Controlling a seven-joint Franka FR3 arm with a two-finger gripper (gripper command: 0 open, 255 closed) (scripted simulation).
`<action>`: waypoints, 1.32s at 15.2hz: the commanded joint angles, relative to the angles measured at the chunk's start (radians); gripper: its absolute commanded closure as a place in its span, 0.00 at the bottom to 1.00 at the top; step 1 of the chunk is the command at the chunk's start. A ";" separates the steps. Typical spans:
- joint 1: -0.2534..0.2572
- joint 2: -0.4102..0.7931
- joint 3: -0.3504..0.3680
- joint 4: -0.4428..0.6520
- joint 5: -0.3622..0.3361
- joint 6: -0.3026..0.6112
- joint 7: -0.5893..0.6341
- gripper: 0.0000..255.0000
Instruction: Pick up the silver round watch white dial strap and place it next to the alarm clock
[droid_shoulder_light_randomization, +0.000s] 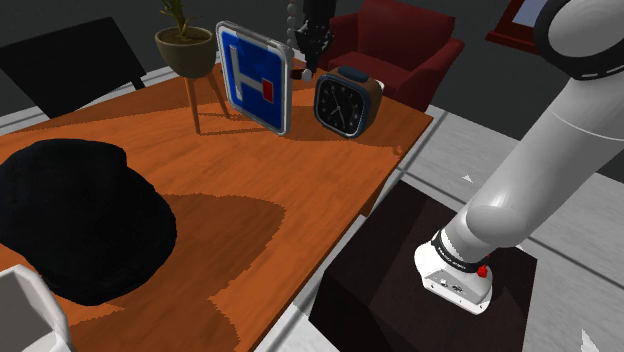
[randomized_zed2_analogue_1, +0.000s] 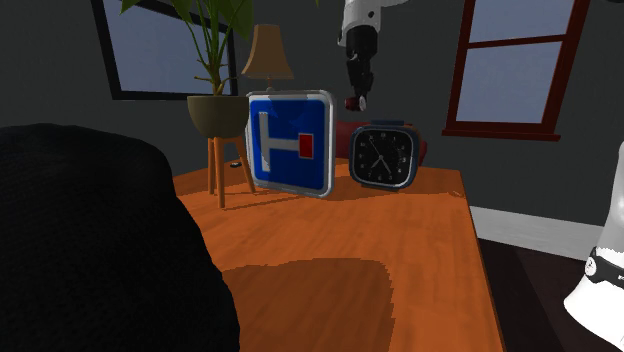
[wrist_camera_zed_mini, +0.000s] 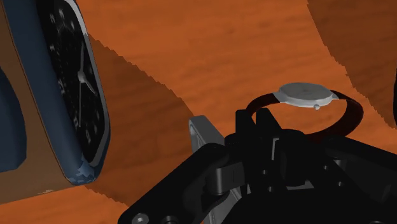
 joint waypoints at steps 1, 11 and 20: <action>0.001 -0.005 0.000 -0.031 0.000 0.027 -0.005 1.00; 0.003 -0.011 0.002 -0.172 0.002 0.160 -0.029 1.00; 0.005 0.003 0.004 -0.276 0.006 0.275 -0.050 1.00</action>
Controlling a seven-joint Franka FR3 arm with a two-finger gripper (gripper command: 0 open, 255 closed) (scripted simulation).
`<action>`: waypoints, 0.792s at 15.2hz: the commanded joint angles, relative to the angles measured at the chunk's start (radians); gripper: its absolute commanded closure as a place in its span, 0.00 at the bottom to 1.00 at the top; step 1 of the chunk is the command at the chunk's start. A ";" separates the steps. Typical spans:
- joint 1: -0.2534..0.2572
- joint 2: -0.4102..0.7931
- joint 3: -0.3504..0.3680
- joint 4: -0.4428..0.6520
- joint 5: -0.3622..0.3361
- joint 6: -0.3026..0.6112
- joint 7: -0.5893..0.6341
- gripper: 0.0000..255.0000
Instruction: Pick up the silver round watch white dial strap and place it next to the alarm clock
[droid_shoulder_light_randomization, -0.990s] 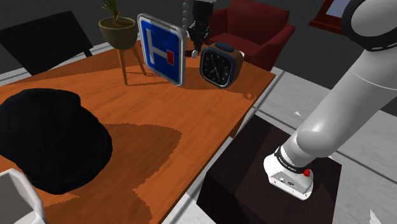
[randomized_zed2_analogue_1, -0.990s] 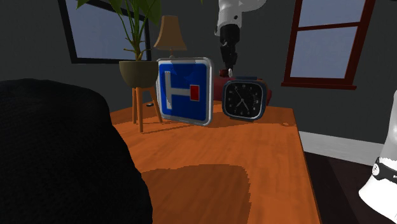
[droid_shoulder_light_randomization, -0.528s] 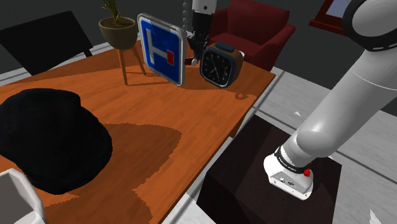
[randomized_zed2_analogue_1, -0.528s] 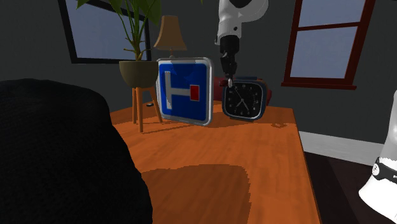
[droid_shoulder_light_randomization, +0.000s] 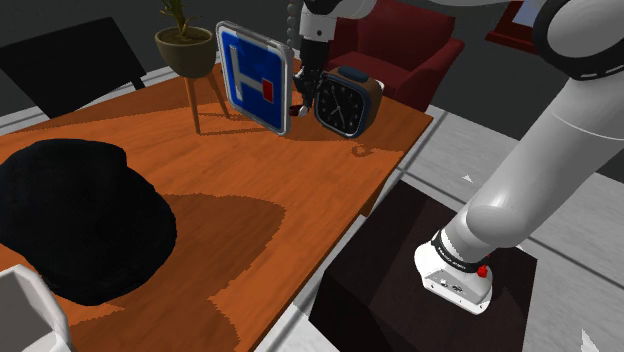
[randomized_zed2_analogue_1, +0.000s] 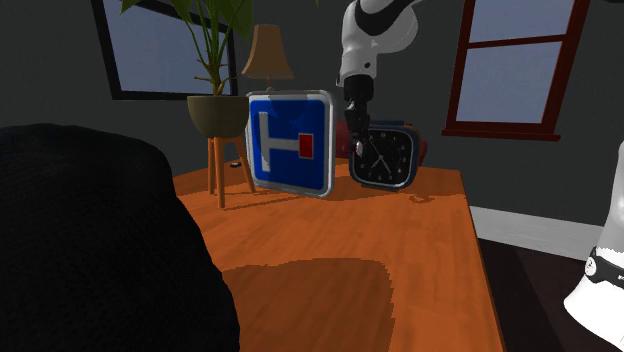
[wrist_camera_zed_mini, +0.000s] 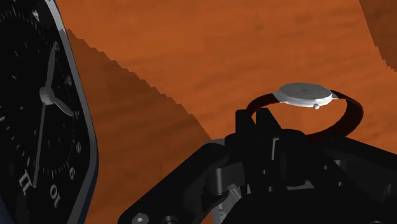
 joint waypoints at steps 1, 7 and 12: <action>0.000 0.000 0.000 -0.026 0.001 0.026 -0.006 1.00; 0.002 0.020 0.001 -0.083 0.004 0.102 -0.020 1.00; 0.003 0.042 0.002 -0.124 0.007 0.164 -0.031 1.00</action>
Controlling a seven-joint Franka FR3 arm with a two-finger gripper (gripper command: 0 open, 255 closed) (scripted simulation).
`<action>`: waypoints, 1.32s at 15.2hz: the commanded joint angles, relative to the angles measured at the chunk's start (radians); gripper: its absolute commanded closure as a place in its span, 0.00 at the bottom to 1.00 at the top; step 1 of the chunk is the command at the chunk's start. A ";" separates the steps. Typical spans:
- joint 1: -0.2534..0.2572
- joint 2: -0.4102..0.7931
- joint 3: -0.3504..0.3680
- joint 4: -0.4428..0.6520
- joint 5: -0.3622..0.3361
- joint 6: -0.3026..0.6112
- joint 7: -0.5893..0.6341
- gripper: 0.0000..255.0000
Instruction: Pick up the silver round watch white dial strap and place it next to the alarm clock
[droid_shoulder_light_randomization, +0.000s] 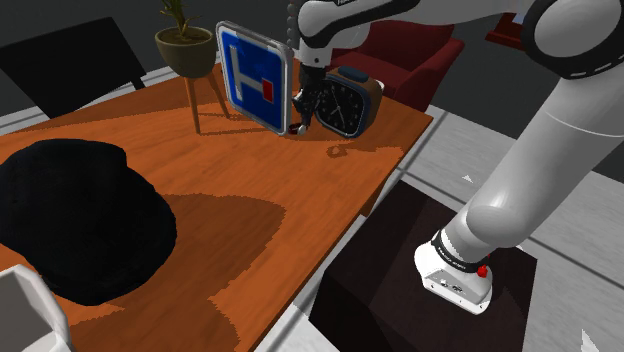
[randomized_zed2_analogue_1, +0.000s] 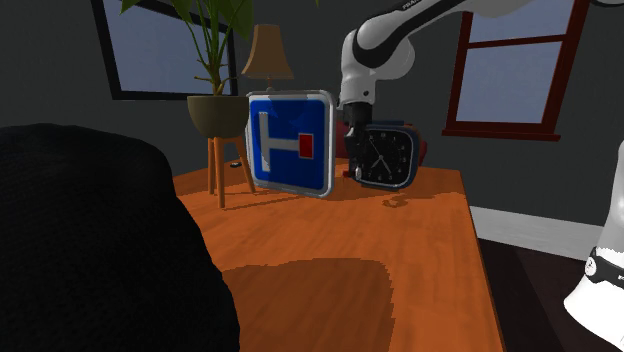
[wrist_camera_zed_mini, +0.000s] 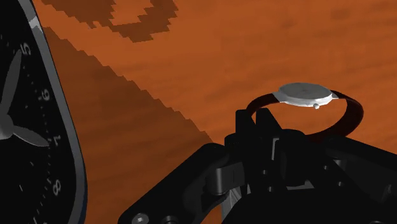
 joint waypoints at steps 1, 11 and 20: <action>0.000 0.007 0.000 -0.018 0.001 0.025 -0.005 1.00; 0.003 0.068 0.002 -0.082 0.009 0.148 -0.029 1.00; 0.003 0.068 0.002 -0.082 0.009 0.148 -0.029 0.00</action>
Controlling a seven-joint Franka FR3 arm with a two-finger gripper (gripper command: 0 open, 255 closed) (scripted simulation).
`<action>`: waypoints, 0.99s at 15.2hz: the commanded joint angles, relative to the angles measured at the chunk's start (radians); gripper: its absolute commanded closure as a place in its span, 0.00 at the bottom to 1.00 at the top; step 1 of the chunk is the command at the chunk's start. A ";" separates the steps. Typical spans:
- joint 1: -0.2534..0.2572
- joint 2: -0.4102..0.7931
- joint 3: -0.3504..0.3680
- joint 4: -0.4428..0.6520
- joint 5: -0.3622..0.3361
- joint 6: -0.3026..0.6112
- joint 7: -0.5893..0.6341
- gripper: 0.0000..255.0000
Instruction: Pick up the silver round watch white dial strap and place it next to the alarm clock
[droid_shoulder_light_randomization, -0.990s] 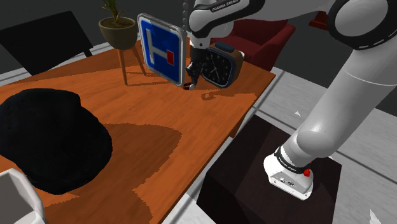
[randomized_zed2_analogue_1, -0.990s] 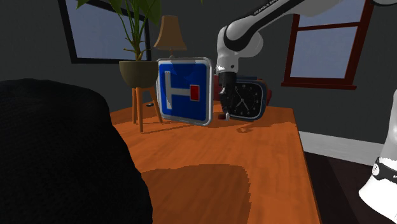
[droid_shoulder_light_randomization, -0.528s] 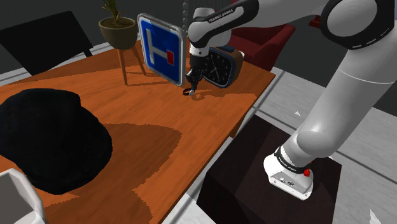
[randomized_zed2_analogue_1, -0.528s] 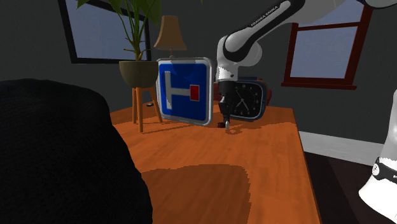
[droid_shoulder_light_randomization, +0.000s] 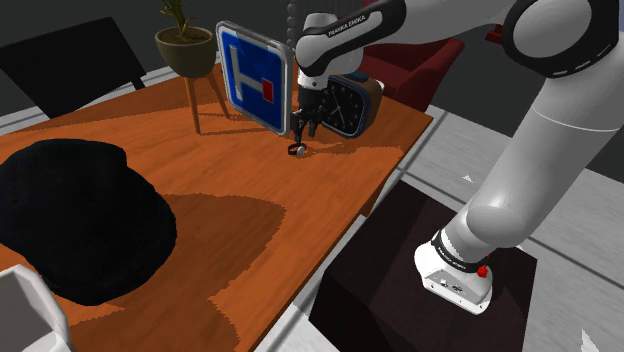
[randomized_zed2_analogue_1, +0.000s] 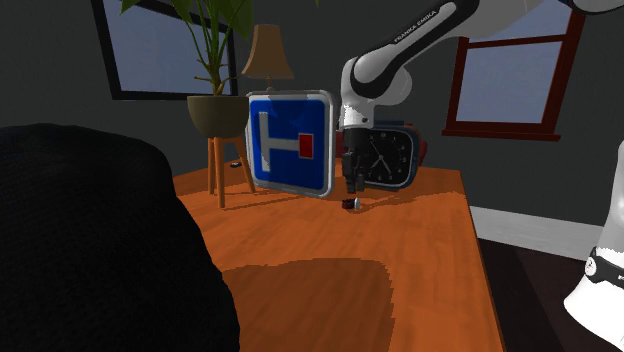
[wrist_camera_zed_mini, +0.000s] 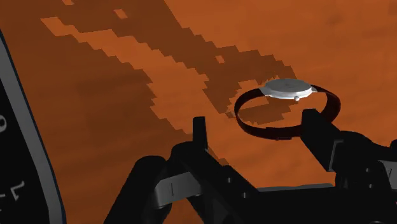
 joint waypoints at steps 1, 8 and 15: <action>0.000 0.000 0.000 0.000 0.000 0.000 0.000 0.00; -0.013 -0.037 -0.010 0.083 -0.011 -0.122 0.006 0.00; -0.013 -0.037 -0.010 0.083 -0.011 -0.122 0.006 0.00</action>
